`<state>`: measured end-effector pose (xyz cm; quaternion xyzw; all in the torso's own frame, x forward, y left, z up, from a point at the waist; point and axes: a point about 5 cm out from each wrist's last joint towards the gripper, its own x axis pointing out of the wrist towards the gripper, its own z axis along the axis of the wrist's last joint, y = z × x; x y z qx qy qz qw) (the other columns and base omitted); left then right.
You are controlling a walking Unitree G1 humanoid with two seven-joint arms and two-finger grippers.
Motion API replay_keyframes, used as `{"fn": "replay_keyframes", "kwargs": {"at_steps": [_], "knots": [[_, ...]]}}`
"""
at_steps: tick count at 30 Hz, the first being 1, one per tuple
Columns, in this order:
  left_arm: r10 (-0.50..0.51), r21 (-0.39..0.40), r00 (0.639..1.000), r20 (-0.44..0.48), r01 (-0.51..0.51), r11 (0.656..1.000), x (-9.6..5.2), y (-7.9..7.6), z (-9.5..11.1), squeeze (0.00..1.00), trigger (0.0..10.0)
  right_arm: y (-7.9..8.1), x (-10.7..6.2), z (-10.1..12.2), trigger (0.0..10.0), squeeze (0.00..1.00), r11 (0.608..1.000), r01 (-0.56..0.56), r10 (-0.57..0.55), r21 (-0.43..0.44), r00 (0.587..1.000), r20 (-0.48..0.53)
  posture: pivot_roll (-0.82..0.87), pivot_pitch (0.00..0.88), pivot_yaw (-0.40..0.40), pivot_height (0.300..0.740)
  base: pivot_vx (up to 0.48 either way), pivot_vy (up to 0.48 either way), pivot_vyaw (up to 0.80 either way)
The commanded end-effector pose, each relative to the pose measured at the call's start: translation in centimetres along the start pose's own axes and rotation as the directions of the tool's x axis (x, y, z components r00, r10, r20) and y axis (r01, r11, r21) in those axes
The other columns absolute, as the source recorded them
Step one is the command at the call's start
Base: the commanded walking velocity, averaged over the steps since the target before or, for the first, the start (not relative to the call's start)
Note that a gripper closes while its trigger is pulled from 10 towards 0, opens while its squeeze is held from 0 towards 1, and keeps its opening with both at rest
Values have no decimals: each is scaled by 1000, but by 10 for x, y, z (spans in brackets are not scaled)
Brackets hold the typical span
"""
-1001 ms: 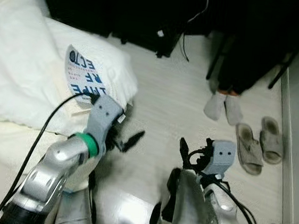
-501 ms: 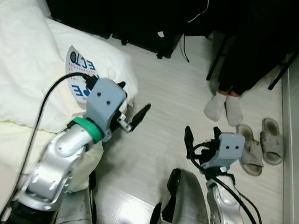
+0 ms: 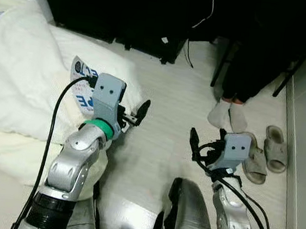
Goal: Clean up the room
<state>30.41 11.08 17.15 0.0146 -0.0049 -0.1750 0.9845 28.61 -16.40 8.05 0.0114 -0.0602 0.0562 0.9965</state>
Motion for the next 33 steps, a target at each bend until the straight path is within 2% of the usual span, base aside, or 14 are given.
{"fn": "replay_keyframes", "kwargs": {"at_steps": [1, 9, 28, 33], "knots": [[4, 4, 1000, -7, -4, 1000, 0, -1, -4, 0, 10000, -1, -4, -4, 10000, 0, 1000, 9, -9, 4, 1000, -22, 29, 89, -10, 635, 0, 0, 0], [10, 7, 999, -31, -10, 1000, 1, -8, -10, 0, 10000, -1, -4, -6, 10000, 0, 1000, 1, -1, 2, 999, -35, 27, 78, -18, 663, 0, 0, 0], [22, 17, 998, -55, -21, 1000, 6, -9, -22, 0, 10000, -3, -4, -11, 10000, 0, 1000, 9, -9, 5, 998, -65, 31, 65, -24, 724, 0, 0, 0], [28, 19, 998, -58, -27, 999, 6, -8, -24, 0, 10000, -3, -3, -13, 10000, 0, 1000, 25, -24, 13, 997, -75, 32, 61, -23, 724, 0, 0, 0]]}}
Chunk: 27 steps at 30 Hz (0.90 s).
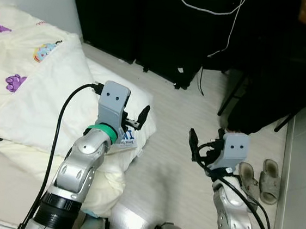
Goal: Clean up the room
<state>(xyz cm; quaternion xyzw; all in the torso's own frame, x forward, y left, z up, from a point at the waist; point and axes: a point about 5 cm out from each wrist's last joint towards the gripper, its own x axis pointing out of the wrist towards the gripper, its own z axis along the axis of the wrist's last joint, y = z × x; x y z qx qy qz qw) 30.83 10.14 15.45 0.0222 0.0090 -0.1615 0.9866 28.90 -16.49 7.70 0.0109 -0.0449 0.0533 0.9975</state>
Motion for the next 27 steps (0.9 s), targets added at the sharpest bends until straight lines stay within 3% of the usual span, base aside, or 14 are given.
{"fn": "replay_keyframes", "kwargs": {"at_steps": [1, 10, 27], "knots": [[3, 10, 1000, -29, -3, 1000, -1, 0, -8, 0, 10000, -2, -5, -10, 10000, 0, 1000, 22, -22, 16, 999, -44, 32, 61, -23, 724, 0, 0, 0], [10, 37, 999, -47, -9, 999, -3, 2, -17, 0, 10000, 4, -3, -17, 10000, 0, 998, 35, -31, 60, 997, -69, 50, 26, -15, 724, -314, 0, 0], [12, 51, 999, -37, -10, 999, -2, 0, -18, 0, 10000, 9, 1, -19, 10000, 0, 998, 14, -10, 60, 997, -72, 57, 20, -13, 724, -411, 0, 0]]}}
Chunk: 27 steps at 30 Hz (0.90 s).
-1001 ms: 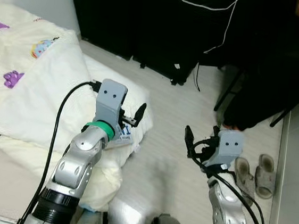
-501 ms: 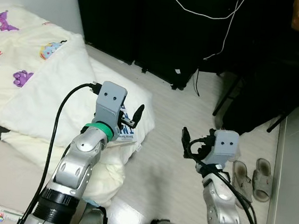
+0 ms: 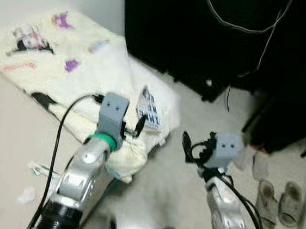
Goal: Clean up the room
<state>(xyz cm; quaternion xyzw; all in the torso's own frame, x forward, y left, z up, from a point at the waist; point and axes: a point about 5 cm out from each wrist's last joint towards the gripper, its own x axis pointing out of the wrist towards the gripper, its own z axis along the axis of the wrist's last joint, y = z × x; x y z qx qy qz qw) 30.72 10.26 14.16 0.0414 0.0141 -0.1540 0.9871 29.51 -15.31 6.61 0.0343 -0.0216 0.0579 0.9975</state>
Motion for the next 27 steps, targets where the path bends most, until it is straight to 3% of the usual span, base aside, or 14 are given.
{"fn": "replay_keyframes", "kwargs": {"at_steps": [1, 14, 19, 27], "knots": [[-4, 15, 1000, -20, 5, 1000, -1, 0, -5, 0, 10000, -2, -5, -8, 10000, 0, 1000, 19, -19, 12, 999, -28, 57, 20, -13, 724, -412, 0, 0], [-2, 16, 1000, -18, 3, 1000, 0, 0, -7, 0, 10000, -2, -4, -10, 10000, 0, 1000, 23, -22, 12, 999, -30, 58, 19, -12, 724, -413, 0, 0], [-4, 4, 999, -36, 4, 1000, -1, 0, -11, 0, 10000, -3, -5, -12, 10000, 0, 999, 30, -29, 22, 999, -40, 59, 21, -9, 724, -124, 0, 0], [-31, -75, 988, -149, 20, 997, -3, 1, -38, 0, 10000, -6, -7, -19, 10000, 0, 999, 43, -41, 32, 997, -69, 59, 20, -9, 724, 0, 0, -800]]}}
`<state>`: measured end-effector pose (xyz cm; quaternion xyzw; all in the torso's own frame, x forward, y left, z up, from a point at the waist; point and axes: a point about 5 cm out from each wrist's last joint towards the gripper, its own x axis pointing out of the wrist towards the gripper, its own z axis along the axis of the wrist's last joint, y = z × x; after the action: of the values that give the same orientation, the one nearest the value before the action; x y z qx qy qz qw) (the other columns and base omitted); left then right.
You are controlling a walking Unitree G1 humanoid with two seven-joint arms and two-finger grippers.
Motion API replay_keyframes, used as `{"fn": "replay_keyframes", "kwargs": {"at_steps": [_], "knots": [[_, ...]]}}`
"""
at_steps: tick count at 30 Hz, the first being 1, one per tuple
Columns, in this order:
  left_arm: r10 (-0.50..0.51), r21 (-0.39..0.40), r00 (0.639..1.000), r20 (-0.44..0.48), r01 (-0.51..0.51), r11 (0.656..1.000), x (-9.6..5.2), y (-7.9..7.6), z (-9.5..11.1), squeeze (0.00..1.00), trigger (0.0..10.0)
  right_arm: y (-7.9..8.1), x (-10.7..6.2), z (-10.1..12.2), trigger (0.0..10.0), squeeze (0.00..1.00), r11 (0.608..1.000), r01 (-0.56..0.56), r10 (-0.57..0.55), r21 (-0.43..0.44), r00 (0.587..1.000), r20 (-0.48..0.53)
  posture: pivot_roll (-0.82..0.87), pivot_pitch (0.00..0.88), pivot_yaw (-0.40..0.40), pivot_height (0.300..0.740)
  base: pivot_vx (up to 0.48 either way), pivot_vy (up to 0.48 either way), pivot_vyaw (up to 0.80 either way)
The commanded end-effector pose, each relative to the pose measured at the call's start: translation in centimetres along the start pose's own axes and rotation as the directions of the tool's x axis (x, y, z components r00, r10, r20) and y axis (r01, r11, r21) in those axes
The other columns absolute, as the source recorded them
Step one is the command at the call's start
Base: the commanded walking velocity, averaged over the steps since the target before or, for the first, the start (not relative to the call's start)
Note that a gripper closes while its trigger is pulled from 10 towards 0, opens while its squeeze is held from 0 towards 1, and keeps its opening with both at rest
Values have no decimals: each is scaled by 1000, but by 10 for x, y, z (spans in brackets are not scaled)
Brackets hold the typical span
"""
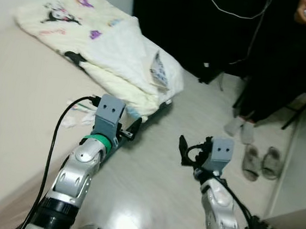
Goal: Clean up the room
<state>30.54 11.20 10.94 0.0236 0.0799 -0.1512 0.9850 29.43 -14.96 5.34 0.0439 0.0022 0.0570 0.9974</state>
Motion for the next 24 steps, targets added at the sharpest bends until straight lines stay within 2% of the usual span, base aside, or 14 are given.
{"fn": "replay_keyframes", "kwargs": {"at_steps": [1, 9, 24], "knots": [[-21, -15, 999, -36, 21, 1000, 1, -4, -8, 0, 10000, -9, -6, -7, 10000, 0, 999, 39, -38, 11, 999, -25, 57, 16, -10, 724, 0, 0, -800], [-31, -1, 999, -41, 31, 1000, 3, -6, -10, 0, 10000, -15, -5, -7, 10000, 0, 999, 49, -49, 3, 998, -29, 50, 0, -7, 724, 0, 0, -800], [-35, 4, 999, -37, 35, 999, 7, -5, -12, 0, 10000, -15, -4, -8, 10000, 0, 999, 48, -48, 1, 998, -27, 49, 0, -6, 724, 0, 0, -800]]}}
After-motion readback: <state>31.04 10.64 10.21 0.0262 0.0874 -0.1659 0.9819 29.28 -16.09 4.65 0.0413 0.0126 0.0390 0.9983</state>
